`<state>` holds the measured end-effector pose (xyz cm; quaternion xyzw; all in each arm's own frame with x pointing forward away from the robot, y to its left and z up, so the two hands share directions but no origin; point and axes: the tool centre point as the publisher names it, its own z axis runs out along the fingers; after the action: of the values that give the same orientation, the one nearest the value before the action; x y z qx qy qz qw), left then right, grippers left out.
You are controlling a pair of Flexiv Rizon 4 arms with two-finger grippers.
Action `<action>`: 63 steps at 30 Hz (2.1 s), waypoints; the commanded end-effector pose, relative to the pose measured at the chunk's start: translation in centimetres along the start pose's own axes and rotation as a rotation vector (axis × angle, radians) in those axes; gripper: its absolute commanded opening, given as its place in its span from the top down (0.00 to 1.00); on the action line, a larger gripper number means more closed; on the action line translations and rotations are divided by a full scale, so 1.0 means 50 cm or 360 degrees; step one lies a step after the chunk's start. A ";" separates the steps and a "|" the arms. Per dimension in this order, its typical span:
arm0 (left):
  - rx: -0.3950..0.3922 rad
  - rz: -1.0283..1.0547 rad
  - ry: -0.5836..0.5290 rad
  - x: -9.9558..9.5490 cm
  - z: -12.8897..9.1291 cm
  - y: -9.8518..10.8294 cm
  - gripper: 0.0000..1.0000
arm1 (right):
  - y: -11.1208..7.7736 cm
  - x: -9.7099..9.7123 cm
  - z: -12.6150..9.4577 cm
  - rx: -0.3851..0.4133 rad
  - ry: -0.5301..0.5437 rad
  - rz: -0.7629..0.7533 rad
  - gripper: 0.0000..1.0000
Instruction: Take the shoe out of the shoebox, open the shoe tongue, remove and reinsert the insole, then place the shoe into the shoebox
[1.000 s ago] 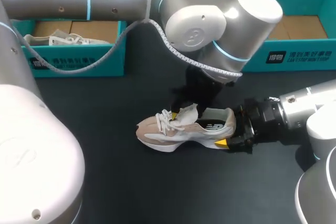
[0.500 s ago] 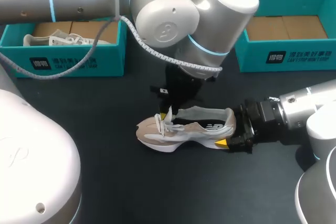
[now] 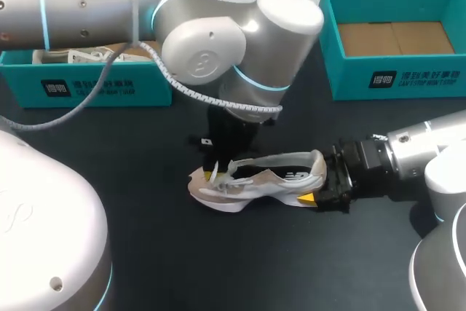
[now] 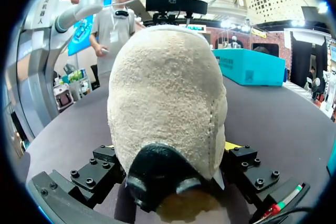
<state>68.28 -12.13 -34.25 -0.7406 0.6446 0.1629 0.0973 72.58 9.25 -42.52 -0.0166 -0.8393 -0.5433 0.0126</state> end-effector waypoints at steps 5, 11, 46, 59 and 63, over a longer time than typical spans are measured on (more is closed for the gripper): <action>-0.0045 -0.0080 -0.0030 -0.031 0.062 -0.022 0.66 | -0.010 -0.001 0.005 0.0003 -0.0001 0.0002 1.00; -0.0079 -0.0125 -0.0047 -0.057 0.081 -0.027 0.58 | -0.010 -0.001 0.005 0.0003 -0.0001 0.0002 1.00; 0.0375 0.1050 0.0580 -0.033 -0.261 -0.079 0.00 | -0.010 -0.001 0.005 0.0003 -0.0001 0.0002 1.00; 0.0409 0.2228 0.0713 0.031 -0.382 -0.034 0.71 | -0.010 -0.001 0.005 0.0003 -0.0001 0.0002 1.00; 0.0391 0.2481 0.0690 0.033 -0.403 -0.018 1.00 | -0.010 -0.001 0.005 0.0003 -0.0001 0.0002 1.00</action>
<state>71.41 -20.34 -16.74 -0.3408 0.9389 -0.0358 -0.0309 72.56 9.25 -42.61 -0.0173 -0.8397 -0.5426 0.0125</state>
